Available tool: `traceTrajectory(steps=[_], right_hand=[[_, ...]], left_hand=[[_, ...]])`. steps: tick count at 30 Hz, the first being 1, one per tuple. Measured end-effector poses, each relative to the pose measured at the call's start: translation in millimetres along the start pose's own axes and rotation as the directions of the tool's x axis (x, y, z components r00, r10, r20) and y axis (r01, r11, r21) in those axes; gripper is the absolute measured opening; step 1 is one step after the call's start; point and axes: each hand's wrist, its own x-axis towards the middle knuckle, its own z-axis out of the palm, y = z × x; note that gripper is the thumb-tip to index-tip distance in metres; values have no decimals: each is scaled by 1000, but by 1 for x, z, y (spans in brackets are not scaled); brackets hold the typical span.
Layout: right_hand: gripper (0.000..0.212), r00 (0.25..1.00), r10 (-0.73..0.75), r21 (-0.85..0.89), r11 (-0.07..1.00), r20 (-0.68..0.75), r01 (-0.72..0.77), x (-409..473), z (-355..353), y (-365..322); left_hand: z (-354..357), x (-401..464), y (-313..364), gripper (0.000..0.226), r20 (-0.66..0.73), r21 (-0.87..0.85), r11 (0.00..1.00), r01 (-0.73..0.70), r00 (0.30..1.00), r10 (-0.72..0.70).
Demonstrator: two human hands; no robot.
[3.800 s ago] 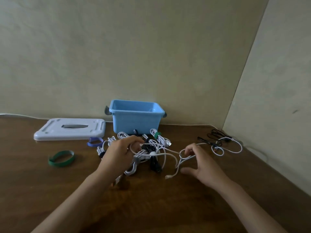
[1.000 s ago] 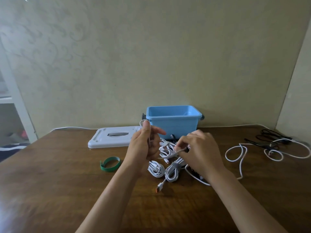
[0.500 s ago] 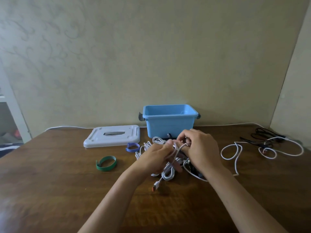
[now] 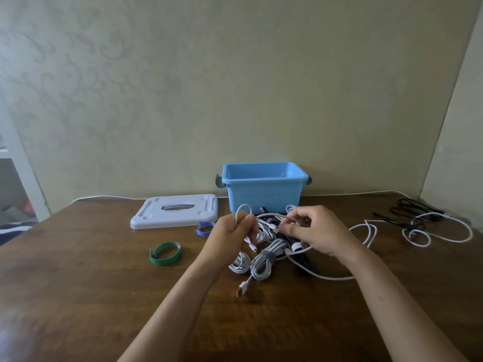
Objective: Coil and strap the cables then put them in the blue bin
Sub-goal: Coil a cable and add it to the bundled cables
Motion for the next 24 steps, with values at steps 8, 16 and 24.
traceTrajectory(steps=[8, 16, 24], right_hand=[[31, 993, -22, 235, 971, -113, 48, -2, 22, -11], [17, 963, -113, 304, 934, -246, 187, -8, 33, -25], [33, 905, -404, -57, 915, -133, 399, -18, 61, -36]], left_hand=[[4, 2, -3, 32, -58, -4, 1000, -15, 998, 14], [16, -12, 15, 48, 137, -155, 975, 162, 981, -141], [16, -13, 24, 44, -19, -283, 955, 83, 996, -92]])
